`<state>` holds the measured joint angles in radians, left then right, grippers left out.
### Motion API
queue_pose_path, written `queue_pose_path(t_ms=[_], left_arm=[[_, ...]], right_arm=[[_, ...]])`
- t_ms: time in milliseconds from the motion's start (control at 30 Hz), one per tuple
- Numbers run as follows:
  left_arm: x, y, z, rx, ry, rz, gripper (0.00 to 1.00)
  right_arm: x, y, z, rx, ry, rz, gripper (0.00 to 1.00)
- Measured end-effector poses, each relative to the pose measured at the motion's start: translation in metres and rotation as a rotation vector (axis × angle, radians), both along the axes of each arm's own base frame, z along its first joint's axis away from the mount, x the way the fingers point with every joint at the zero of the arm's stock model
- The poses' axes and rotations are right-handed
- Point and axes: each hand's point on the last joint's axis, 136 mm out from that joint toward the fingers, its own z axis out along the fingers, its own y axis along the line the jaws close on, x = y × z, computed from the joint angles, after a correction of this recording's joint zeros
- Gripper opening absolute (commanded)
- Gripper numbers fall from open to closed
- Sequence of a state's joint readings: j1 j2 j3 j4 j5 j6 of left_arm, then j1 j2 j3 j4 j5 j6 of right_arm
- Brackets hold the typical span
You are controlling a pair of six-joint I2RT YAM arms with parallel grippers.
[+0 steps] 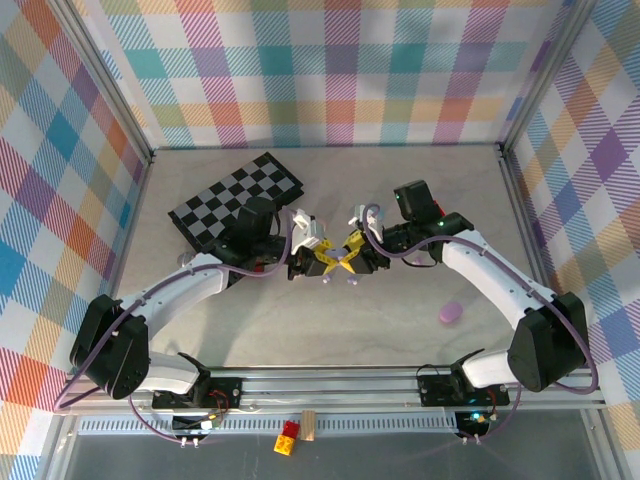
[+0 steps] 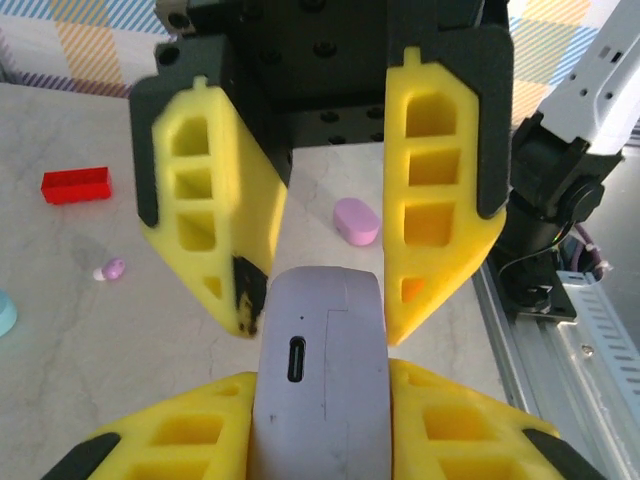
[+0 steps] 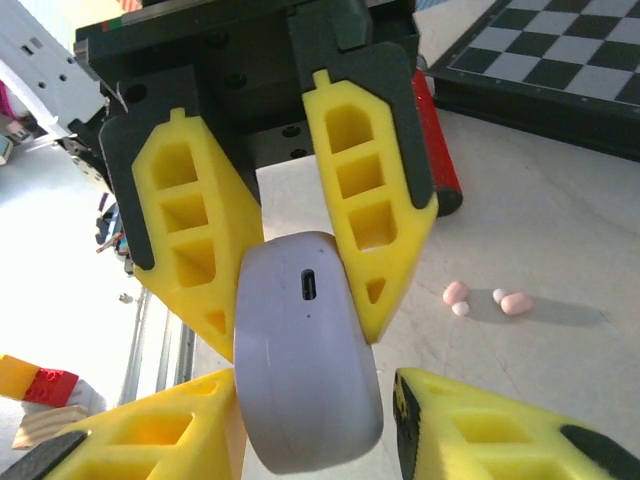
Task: Insert the wireless bluetooth earbuds into the charging case
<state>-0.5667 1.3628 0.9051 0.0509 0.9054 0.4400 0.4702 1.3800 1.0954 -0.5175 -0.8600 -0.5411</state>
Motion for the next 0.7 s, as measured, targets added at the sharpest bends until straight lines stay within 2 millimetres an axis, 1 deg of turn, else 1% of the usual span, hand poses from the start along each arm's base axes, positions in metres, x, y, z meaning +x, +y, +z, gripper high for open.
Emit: queue_pose_path(t_ms=[33,133,300,367,467,533,567,600,633,667,700], left_arm=[[-0.001,-0.001,0.002,-0.007,0.004,-0.007,0.14],[-0.003,-0.002,0.006,-0.017,0.019,-0.022,0.14],[-0.004,-0.001,0.005,-0.013,0.062,-0.023,0.14],[-0.005,-0.001,0.005,-0.013,0.07,-0.029,0.16],[-0.006,-0.001,0.005,-0.012,0.073,-0.03,0.36],[-0.006,-0.001,0.007,-0.02,0.058,-0.036,0.51],[-0.005,-0.002,0.008,-0.026,0.046,-0.038,0.56],[-0.004,-0.002,0.01,-0.032,0.036,-0.037,0.68],[-0.003,-0.003,0.012,-0.04,0.025,-0.034,0.76],[-0.001,-0.003,0.014,-0.046,0.011,-0.03,0.79],[0.001,-0.003,0.016,-0.057,-0.004,-0.018,0.85]], right_arm=[[-0.001,0.0,0.001,0.007,0.001,0.008,0.4],[-0.006,0.002,0.004,0.029,0.012,0.039,0.34],[-0.006,0.003,0.003,0.041,0.022,0.065,0.21],[-0.006,0.003,0.003,0.042,0.015,0.071,0.2],[-0.007,0.003,0.003,0.045,0.016,0.075,0.16],[-0.007,0.003,0.004,0.048,0.027,0.07,0.14],[-0.006,0.002,0.004,0.047,0.035,0.063,0.13],[-0.004,0.001,0.004,0.048,0.045,0.054,0.13],[-0.003,0.001,0.005,0.049,0.057,0.041,0.13],[0.001,-0.001,0.006,0.052,0.071,0.024,0.13],[0.005,-0.003,0.008,0.059,0.09,0.003,0.13]])
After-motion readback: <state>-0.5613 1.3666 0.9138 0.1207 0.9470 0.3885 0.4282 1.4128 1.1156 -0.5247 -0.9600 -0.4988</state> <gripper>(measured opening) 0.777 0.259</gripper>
